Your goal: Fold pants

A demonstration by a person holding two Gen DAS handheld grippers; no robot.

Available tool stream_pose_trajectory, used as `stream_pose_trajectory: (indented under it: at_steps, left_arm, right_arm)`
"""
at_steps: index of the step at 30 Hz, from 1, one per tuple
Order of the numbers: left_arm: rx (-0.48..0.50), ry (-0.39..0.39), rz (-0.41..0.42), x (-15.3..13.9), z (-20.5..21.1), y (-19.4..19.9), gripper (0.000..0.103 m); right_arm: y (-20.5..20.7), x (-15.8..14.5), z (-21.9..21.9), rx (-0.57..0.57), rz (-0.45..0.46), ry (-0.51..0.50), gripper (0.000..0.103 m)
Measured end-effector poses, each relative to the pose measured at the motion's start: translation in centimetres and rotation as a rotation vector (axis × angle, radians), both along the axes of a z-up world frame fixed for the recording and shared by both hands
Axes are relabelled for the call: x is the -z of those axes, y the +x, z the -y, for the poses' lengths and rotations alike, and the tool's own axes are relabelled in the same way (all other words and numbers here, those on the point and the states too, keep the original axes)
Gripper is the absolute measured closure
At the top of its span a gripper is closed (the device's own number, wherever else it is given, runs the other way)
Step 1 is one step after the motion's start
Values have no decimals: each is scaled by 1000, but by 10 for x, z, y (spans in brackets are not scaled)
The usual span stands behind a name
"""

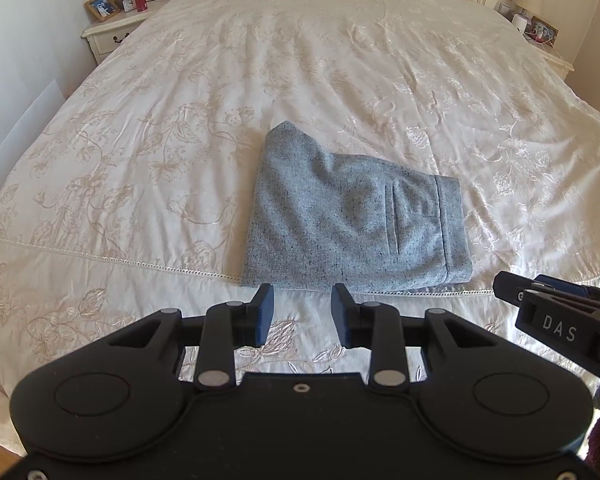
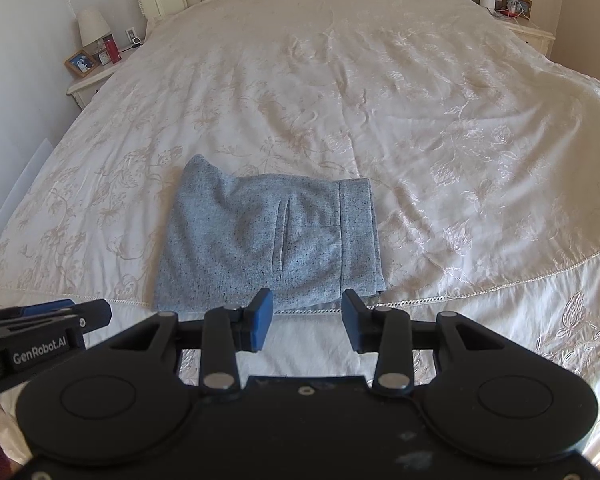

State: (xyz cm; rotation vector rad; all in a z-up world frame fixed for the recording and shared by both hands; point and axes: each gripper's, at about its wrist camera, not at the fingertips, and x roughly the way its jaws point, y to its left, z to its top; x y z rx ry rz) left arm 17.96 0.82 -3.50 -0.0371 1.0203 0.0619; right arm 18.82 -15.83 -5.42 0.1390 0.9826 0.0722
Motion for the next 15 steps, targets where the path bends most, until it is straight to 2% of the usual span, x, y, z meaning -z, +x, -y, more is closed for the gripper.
stream_pose_trajectory:
  at_steps: [9, 15]
  left_arm:
    - [4, -2, 18, 1, 2, -4, 61]
    - [18, 30, 45, -1, 10, -4, 60]
  right_arm:
    - [0, 3, 2, 0, -5, 2, 62]
    - [0, 4, 7, 14, -3, 7, 62]
